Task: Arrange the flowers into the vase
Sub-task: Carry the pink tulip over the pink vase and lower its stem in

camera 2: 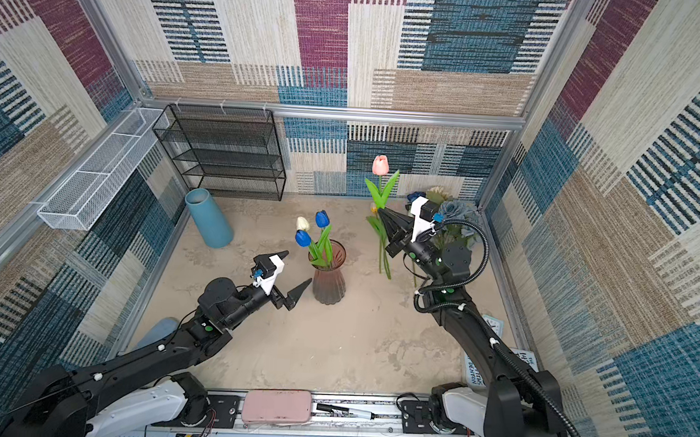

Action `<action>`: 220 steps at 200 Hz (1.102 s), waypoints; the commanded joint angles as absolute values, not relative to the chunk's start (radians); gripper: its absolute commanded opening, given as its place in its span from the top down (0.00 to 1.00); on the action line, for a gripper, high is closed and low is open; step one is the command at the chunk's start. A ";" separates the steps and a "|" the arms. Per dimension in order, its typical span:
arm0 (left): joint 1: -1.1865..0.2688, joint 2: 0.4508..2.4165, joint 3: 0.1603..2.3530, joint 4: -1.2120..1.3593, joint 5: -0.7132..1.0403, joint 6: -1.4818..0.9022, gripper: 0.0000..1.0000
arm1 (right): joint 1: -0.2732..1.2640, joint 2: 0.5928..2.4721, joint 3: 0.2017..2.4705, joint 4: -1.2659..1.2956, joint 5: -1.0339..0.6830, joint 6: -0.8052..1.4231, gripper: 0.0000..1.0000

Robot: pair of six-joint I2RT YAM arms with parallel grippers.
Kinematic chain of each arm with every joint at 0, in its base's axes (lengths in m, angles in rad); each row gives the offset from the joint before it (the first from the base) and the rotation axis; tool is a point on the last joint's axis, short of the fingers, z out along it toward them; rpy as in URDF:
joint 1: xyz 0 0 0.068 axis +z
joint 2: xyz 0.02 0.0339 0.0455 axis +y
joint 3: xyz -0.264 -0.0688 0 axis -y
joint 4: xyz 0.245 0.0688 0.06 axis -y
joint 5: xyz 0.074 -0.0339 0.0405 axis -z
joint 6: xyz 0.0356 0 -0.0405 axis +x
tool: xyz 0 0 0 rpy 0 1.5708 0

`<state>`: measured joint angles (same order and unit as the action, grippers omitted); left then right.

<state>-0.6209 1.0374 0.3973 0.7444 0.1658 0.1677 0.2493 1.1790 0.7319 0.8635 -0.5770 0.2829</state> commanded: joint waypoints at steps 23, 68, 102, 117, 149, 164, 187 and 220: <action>-0.601 1.063 0.396 0.824 0.208 0.089 0.02 | 0.349 1.204 0.777 1.170 -0.586 0.332 1.00; -0.600 1.098 0.426 0.779 0.235 0.104 0.02 | 0.407 1.348 0.860 1.330 -0.575 0.366 1.00; -0.600 1.108 0.423 0.779 0.252 0.097 0.02 | 0.429 1.431 0.904 1.384 -0.568 0.385 1.00; -0.600 1.104 0.423 0.765 0.243 0.105 0.02 | 0.439 1.462 0.905 1.416 -0.562 0.390 1.00; -0.600 1.109 0.420 0.772 0.234 0.122 0.02 | 0.455 1.539 0.898 1.461 -0.558 0.429 1.00; -0.600 1.117 0.417 0.782 0.237 0.119 0.02 | 0.464 1.565 0.887 1.485 -0.554 0.432 1.00; -0.600 1.115 0.415 0.773 0.242 0.119 0.02 | 0.481 1.580 0.851 1.477 -0.545 0.363 1.00; -0.600 1.110 0.401 0.779 0.230 0.121 0.02 | 0.490 1.586 0.787 1.474 -0.570 0.298 1.00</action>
